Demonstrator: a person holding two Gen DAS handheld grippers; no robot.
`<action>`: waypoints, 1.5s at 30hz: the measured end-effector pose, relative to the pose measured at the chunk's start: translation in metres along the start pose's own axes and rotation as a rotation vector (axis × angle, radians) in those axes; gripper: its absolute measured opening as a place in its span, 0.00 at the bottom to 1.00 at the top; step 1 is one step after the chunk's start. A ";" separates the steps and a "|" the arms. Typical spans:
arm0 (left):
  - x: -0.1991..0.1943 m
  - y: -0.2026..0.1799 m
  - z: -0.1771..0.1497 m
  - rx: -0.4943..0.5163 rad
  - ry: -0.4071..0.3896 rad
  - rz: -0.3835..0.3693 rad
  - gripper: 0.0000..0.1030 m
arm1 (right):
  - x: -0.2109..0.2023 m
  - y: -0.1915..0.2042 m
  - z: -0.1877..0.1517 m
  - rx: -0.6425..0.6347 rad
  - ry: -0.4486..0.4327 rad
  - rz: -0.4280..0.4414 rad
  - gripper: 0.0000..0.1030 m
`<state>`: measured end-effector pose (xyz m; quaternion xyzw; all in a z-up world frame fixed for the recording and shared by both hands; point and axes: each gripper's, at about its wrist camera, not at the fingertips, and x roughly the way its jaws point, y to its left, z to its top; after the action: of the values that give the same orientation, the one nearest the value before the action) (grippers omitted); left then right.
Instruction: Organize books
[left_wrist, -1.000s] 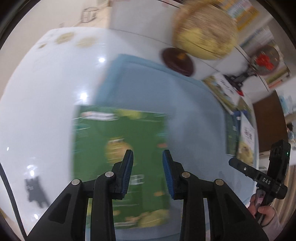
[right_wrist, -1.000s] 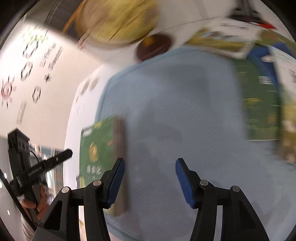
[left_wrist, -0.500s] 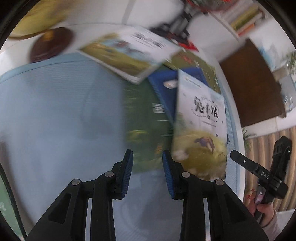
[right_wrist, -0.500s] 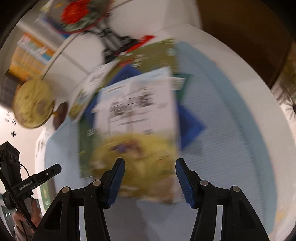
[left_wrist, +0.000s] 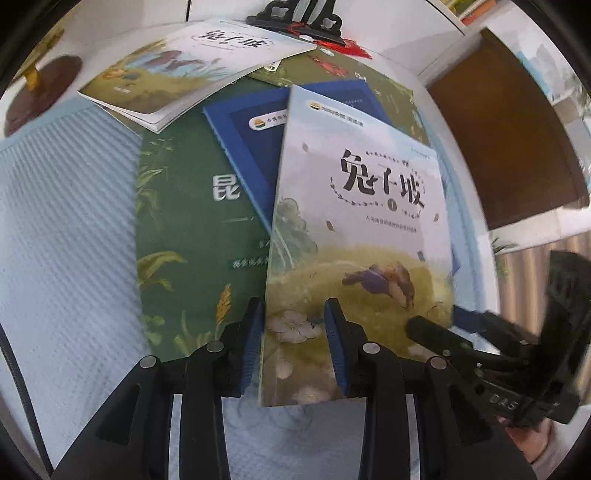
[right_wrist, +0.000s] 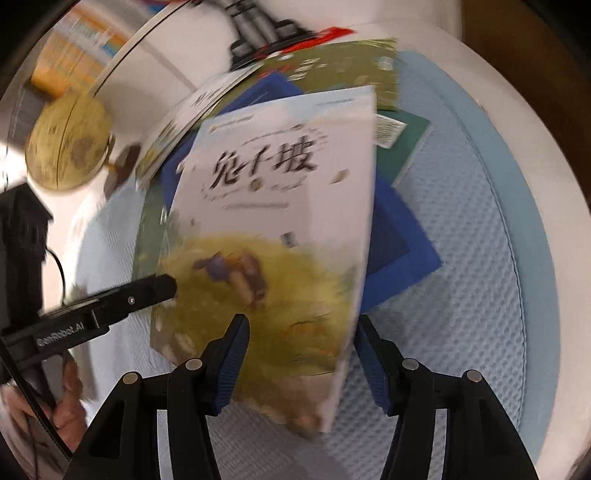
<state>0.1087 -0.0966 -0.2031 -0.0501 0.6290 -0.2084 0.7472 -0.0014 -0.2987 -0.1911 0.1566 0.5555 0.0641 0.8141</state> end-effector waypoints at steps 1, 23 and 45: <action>-0.001 0.000 -0.003 0.006 0.001 0.011 0.29 | 0.002 0.001 -0.002 -0.006 0.006 0.011 0.56; -0.022 0.119 -0.117 -0.319 0.139 -0.318 0.20 | 0.021 -0.010 -0.070 -0.023 0.263 0.436 0.19; -0.017 0.124 -0.089 -0.310 0.213 -0.289 0.18 | 0.037 -0.006 -0.045 -0.028 0.251 0.500 0.10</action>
<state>0.0520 0.0391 -0.2471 -0.2314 0.7152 -0.2182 0.6223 -0.0295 -0.2859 -0.2410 0.2685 0.5954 0.2893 0.6998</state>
